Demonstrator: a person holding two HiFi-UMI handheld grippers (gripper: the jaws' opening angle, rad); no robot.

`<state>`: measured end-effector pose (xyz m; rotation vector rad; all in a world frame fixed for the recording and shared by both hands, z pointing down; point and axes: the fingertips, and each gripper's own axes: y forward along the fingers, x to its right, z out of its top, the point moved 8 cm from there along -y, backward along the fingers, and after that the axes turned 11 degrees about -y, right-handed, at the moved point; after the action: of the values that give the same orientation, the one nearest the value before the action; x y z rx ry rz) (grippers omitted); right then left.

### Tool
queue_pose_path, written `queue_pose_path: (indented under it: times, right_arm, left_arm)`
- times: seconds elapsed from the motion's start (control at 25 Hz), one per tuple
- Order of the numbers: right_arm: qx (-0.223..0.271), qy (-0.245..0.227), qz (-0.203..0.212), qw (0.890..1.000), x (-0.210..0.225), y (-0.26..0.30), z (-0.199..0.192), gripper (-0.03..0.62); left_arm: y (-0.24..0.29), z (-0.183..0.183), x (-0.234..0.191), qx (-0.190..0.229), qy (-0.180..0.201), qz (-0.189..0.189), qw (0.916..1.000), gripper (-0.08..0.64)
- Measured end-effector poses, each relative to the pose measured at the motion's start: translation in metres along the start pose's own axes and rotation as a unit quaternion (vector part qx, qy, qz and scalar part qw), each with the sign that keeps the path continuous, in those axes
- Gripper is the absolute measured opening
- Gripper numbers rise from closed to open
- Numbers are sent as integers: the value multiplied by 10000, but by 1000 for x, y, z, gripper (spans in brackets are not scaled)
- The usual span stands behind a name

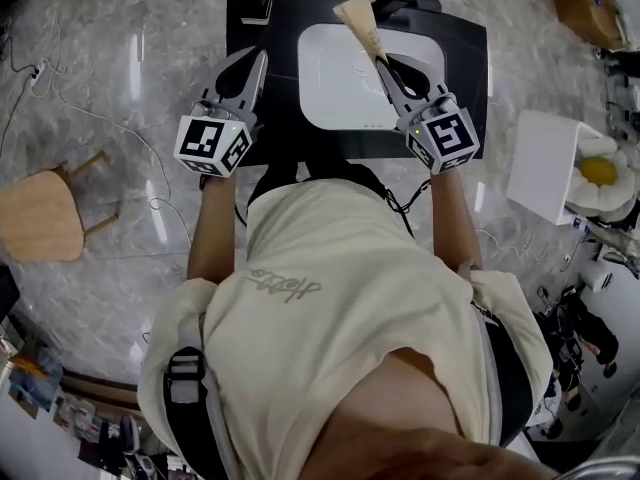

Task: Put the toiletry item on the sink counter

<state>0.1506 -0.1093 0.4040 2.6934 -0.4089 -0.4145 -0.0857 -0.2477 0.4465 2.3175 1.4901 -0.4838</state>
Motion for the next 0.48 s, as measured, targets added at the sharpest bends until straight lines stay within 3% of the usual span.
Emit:
queue_pose_path:
  times: [0.2,0.48]
  right_arm:
    - [-217,28,155,9996,21,51,-31,12]
    - [-463,268,811,9953,25,128,-48,12]
  left_arm:
    - [5,1,-14,-73,80,325,9994,2]
    - [-4,-2,-42,-186,-60,775,9968,2]
